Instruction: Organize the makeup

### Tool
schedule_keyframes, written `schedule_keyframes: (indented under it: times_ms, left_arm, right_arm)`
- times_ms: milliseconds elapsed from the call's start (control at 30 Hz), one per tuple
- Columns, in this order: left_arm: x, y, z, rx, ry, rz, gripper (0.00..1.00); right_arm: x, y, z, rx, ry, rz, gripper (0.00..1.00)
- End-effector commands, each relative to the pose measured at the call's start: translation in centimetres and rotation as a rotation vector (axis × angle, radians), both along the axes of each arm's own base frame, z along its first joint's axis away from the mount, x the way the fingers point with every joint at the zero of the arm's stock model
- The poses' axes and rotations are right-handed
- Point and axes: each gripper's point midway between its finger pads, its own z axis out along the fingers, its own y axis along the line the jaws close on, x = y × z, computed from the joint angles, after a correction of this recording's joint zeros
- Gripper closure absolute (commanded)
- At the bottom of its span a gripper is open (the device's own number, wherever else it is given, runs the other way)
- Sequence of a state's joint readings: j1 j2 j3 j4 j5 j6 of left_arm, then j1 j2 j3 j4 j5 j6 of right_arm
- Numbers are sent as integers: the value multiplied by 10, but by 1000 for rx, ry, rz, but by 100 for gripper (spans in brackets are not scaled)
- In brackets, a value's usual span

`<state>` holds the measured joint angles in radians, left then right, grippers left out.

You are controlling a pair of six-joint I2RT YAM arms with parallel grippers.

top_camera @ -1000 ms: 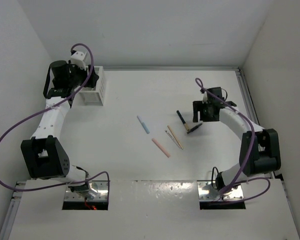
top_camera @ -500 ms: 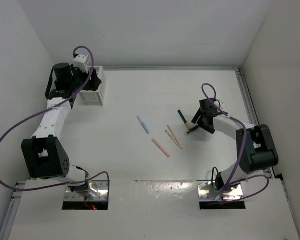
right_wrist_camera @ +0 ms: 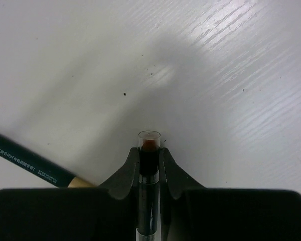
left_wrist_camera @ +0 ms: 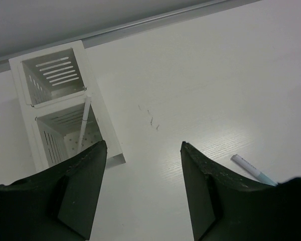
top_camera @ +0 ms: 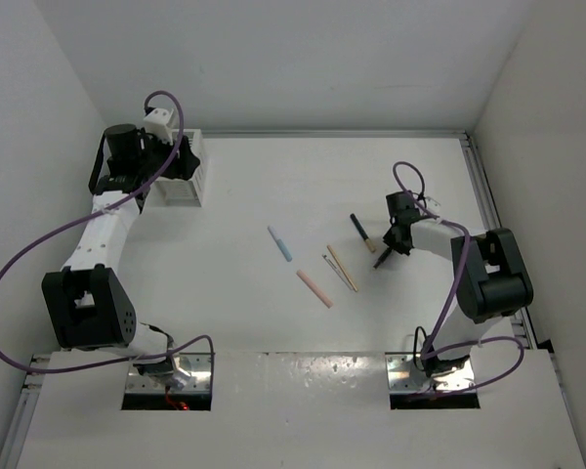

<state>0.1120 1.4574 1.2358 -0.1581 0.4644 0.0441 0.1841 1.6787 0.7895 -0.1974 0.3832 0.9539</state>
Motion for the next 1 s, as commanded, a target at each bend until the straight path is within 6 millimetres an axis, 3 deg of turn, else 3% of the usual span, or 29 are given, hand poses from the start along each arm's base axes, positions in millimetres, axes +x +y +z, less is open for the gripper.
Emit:
schedule_keyframes:
  times_ms: [0,100,233,267,333,367,400,433,500,533,567,600,633,667,733,800,967]
  left_arm:
    - [-9,-9,19,-5,-48,-35,34]
    - [-12,-11,14,-11,-30,-45,34]
    - [-19,-23,13,11,-31,-110,34]
    - [-25,-35,14,13,-30,-154,34]
    - [-31,-45,12,26,-30,-198,34]
    - [-35,-57,6,47,-22,-239,32]
    - [-41,-67,15,58,-52,-276,31]
    - [-48,-76,12,68,-53,-314,28]
    - [-66,-106,10,80,-78,-445,25]
    - [-74,-117,18,81,-107,-489,23]
    - [-80,-127,13,69,-96,-530,22]
    - [-92,-145,13,44,-93,-608,21]
    - [-100,-152,12,19,-73,-638,21]
    - [-105,-159,13,-12,-54,-655,19]
    - [-114,-173,11,-36,-37,-707,19]
    - [-121,-181,8,-61,-12,-734,18]
    - [-132,-202,8,-121,24,-792,17]
  right_arm:
    - [-18,-3,-15,22,54,-31,93]
    - [-13,-17,-1,-54,34,-16,100]
    - [7,-21,28,-121,-50,95,100]
    - [14,-22,51,-160,-106,154,100]
    - [26,-15,73,-189,-193,205,100]
    - [33,-10,102,-234,-274,270,100]
    - [36,3,114,-233,-314,320,100]
    - [47,13,145,-225,-428,347,100]
    - [54,57,170,-163,-529,517,100]
    - [58,68,182,-150,-573,550,100]
    - [63,90,207,-126,-645,598,100]
    - [60,114,217,-94,-677,677,100]
    - [64,127,233,-80,-726,701,100]
    - [60,158,244,-34,-769,777,100]
    - [66,181,265,14,-866,801,100]
    - [57,212,278,73,-911,869,100]
    - [46,260,294,150,-1014,938,100]
